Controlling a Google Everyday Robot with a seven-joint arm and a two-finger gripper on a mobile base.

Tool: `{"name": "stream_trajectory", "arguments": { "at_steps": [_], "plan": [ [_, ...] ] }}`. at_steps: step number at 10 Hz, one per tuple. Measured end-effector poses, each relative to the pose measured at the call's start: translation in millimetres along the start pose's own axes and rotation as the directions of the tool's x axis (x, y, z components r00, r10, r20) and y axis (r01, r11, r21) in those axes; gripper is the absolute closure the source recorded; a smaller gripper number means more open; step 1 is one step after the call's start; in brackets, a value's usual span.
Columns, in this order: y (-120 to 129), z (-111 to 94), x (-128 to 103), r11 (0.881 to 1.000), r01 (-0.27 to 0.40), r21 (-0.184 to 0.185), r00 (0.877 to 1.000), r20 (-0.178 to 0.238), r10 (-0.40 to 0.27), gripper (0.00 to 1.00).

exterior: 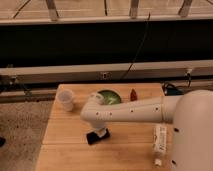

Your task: Push the eraser across the table

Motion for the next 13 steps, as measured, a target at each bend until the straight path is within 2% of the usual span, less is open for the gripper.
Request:
{"name": "stream_trajectory", "arguments": {
  "at_steps": [6, 13],
  "plan": [
    [-12.4, 2.2, -10.9, 0.999, 0.034, -0.01, 0.999, -0.015, -0.034, 0.96],
    [-17.0, 4.6, -6.9, 0.999, 0.037, -0.014, 0.999, -0.017, -0.037, 0.96]
  ]
}}
